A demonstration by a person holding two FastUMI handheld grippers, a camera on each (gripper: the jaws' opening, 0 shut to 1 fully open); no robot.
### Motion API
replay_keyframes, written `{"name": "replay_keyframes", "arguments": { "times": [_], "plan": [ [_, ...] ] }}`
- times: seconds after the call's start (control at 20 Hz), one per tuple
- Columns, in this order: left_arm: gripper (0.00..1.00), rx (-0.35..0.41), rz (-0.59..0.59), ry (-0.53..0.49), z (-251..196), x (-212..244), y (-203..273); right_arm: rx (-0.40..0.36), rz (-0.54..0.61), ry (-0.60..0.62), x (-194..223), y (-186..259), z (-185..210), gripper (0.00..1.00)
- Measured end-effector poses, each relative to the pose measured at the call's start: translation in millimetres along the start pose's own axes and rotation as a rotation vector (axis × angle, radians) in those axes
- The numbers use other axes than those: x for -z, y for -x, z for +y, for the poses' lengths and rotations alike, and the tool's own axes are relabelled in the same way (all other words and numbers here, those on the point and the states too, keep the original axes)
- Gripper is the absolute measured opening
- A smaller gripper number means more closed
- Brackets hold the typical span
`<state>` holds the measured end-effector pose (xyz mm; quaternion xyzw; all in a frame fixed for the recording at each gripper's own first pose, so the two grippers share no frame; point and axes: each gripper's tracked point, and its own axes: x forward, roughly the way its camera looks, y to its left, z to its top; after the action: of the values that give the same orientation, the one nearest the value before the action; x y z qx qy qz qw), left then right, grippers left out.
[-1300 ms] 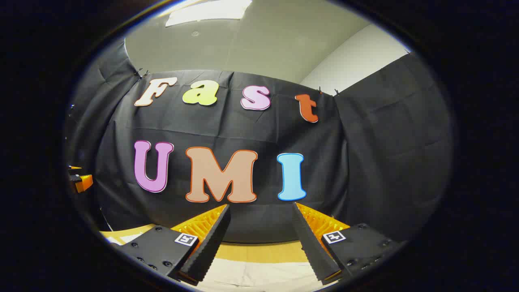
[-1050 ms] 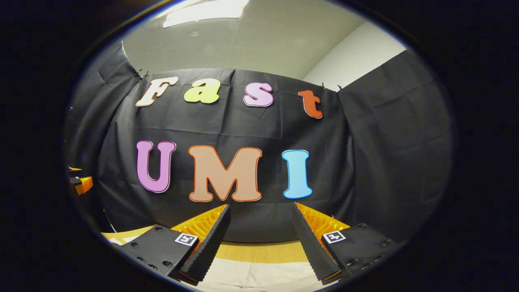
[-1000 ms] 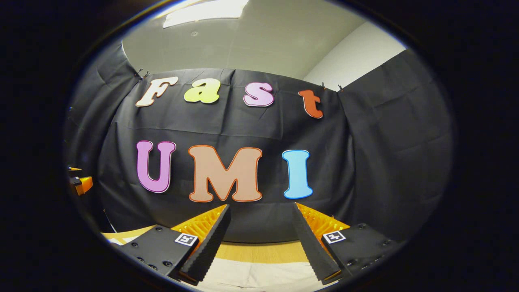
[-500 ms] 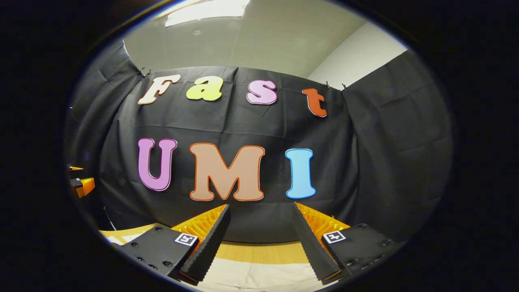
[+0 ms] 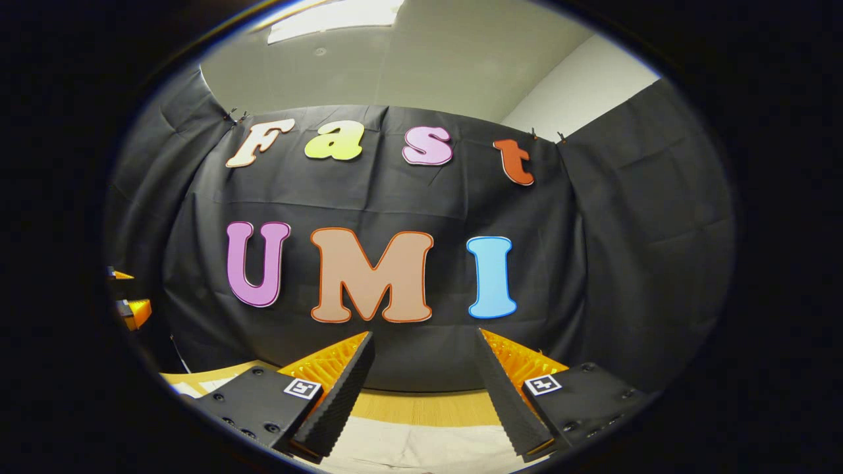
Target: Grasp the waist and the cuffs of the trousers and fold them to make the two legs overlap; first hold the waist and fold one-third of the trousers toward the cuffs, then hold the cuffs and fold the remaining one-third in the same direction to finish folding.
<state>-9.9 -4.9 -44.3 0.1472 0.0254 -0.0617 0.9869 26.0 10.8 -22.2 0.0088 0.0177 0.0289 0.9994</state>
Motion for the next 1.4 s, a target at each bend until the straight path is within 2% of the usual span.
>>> {"name": "replay_keyframes", "arguments": {
  "times": [0.45, 0.5, 0.55, 0.8, 0.95, 1.1, 1.15, 1.2, 1.4],
  "plan": [
    [0.96, 0.249, 0.233, -0.315, -32.1, 120.9, 51.8, -0.024, 0.013, 0.0, 16.2, -3.7, 15.2, 0.97],
    [1.0, 0.277, 0.267, -0.342, -33.7, 139.2, 58.7, -0.019, 0.017, -0.002, 18.8, -4.0, 14.5, 0.97],
    [0.96, 0.304, 0.299, -0.363, -37.3, 158.7, 66.6, -0.016, 0.025, -0.009, 23.2, -4.0, 13.8, 0.97],
    [0.96, 0.427, 0.429, -0.478, -42.8, 219.3, 91.1, 0.006, 0.055, -0.014, 38.5, -5.7, 5.9, 0.96],
    [0.97, 0.518, 0.473, -0.573, -47.0, 248.6, 105.1, 0.012, 0.072, -0.001, 49.3, -4.8, 3.7, 0.94],
    [0.97, 0.643, 0.514, -0.66, -53.3, 274.1, 123.1, 0.015, 0.089, 0.0, 56.0, -5.3, 2.6, 0.96],
    [1.0, 0.679, 0.531, -0.683, -53.9, 280.2, 130.1, 0.015, 0.087, -0.003, 55.2, -6.0, 2.7, 0.96],
    [0.97, 0.711, 0.549, -0.7, -53.9, 286.8, 136.2, 0.015, 0.083, -0.002, 53.5, -7.1, 2.6, 0.96],
    [0.97, 0.826, 0.609, -0.781, -52.4, 312.2, 151.8, 0.015, 0.09, 0.02, 57.7, -8.0, 2.3, 0.96]
  ]
}}
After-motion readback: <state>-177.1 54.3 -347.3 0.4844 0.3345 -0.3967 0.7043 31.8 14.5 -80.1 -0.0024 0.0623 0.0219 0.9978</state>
